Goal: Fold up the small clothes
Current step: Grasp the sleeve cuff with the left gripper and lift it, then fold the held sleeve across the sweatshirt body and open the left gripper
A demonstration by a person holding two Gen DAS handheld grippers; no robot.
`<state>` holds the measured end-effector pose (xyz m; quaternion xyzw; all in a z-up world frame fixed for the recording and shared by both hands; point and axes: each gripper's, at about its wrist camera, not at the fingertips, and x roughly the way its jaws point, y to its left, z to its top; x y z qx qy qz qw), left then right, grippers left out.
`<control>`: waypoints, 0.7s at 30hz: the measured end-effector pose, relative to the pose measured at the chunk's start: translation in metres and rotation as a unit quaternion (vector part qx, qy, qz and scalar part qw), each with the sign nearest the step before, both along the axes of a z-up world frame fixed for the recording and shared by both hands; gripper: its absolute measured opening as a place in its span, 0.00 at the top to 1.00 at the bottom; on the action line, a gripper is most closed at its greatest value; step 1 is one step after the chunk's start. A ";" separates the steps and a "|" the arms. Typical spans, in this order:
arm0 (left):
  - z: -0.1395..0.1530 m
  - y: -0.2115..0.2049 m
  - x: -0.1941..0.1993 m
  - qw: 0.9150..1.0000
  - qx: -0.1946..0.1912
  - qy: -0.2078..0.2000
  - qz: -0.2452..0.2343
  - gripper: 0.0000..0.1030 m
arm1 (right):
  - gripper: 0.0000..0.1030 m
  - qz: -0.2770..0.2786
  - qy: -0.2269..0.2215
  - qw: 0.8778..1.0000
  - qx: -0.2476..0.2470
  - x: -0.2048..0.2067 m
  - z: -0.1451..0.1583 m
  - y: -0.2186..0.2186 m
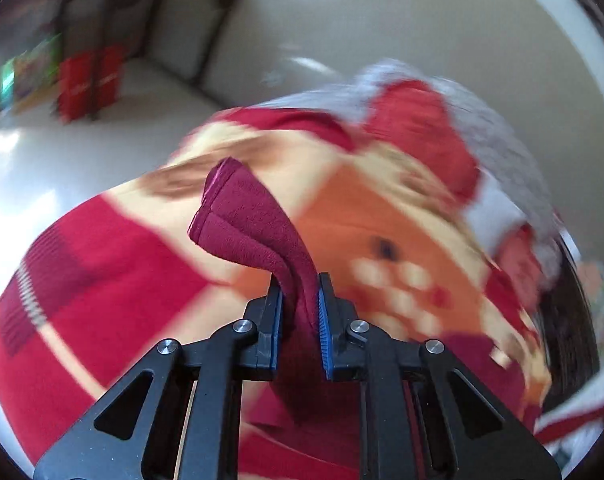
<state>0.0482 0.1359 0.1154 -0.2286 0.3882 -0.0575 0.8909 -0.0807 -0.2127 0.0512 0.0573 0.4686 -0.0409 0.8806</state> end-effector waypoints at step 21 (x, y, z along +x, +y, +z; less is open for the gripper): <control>-0.042 -0.290 -0.067 0.958 0.072 0.024 -0.277 0.86 | 0.00 -0.105 -0.026 0.994 0.025 -0.042 0.019 -0.102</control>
